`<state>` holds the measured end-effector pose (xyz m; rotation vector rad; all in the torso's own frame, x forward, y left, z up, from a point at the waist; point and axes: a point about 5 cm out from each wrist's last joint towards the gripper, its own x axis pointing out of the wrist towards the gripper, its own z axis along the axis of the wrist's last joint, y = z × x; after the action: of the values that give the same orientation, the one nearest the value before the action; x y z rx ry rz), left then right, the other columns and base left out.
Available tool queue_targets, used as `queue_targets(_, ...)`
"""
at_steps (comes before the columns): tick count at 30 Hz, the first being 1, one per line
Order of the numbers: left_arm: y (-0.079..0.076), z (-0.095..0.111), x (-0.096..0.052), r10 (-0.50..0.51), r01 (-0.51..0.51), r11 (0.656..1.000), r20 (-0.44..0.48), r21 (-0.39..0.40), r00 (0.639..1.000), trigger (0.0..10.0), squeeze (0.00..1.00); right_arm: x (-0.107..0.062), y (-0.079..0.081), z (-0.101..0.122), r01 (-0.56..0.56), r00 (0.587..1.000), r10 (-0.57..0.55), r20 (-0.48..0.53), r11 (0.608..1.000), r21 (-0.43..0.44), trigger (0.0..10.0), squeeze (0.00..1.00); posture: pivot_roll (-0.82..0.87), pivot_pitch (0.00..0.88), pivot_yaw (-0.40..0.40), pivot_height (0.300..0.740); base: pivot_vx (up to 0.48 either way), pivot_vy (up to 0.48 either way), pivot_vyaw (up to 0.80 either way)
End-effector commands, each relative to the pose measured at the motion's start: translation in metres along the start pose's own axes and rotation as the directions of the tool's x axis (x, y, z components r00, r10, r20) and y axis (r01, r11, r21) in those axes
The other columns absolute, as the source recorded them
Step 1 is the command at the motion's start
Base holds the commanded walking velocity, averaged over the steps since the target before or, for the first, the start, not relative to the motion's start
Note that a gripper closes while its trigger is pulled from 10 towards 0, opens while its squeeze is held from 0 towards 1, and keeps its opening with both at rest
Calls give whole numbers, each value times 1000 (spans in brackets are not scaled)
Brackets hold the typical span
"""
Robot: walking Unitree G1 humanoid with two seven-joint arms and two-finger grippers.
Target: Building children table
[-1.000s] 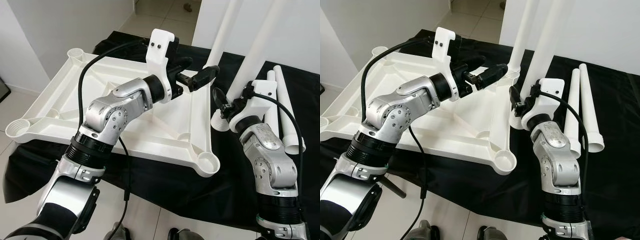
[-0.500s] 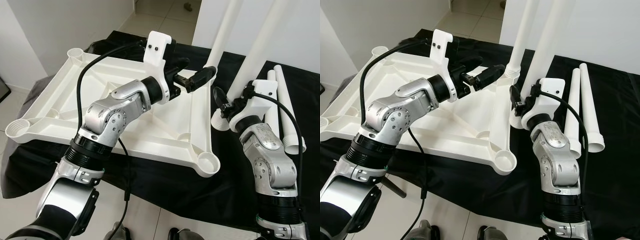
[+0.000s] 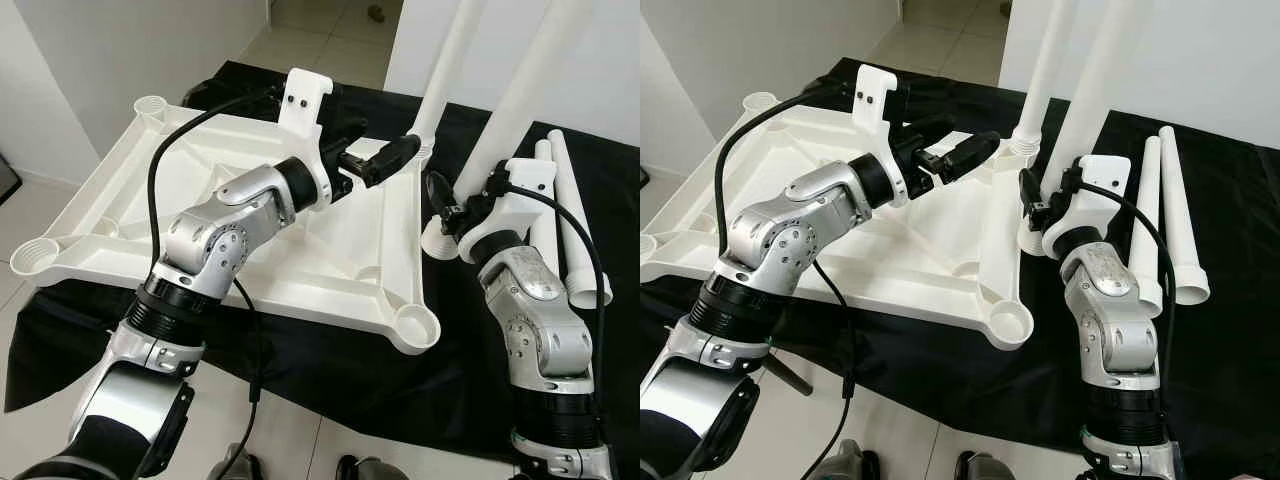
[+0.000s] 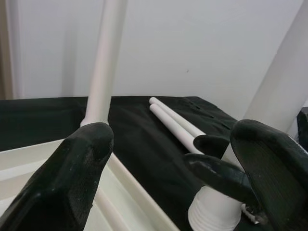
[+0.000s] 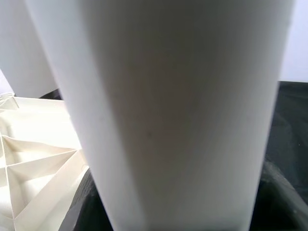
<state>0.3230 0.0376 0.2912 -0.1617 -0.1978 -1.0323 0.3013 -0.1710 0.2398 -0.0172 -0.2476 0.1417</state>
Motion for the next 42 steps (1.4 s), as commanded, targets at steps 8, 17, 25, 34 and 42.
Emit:
queue_targets(8, -12, -5, -6, -177, 177, 984, -11, 34, 984, 10000, 0, 0, 0, 2, -1, 1000, 1, 20, 1000, -3, 10000, 0, 78, 149, -10, 740, 0, 0, 0)
queue_targets(17, -22, -23, -17, -291, 291, 957, -69, -10, 954, 10000, 0, -3, 3, 7, -23, 998, 23, 66, 1000, 2, 10000, 0, 68, 149, 0, 740, 0, 0, 0)
queue_targets(25, -36, -55, -37, -395, 401, 916, -207, -17, 895, 10000, 0, -9, 6, 8, -31, 994, 28, 103, 999, 20, 10000, 0, 68, 148, 1, 740, 0, 0, 0)
queue_targets(34, -34, -90, -49, -366, 415, 908, -367, 62, 855, 10000, 0, -17, 4, 8, -1, 992, -6, 129, 998, 56, 10000, 0, 58, 142, 6, 740, 0, 0, 0)
queue_targets(42, -29, -112, -52, -342, 444, 887, -463, 128, 818, 10000, 0, -27, -5, 7, 26, 991, -32, 131, 999, 43, 10000, 0, 27, 139, 17, 740, 0, 0, 0)
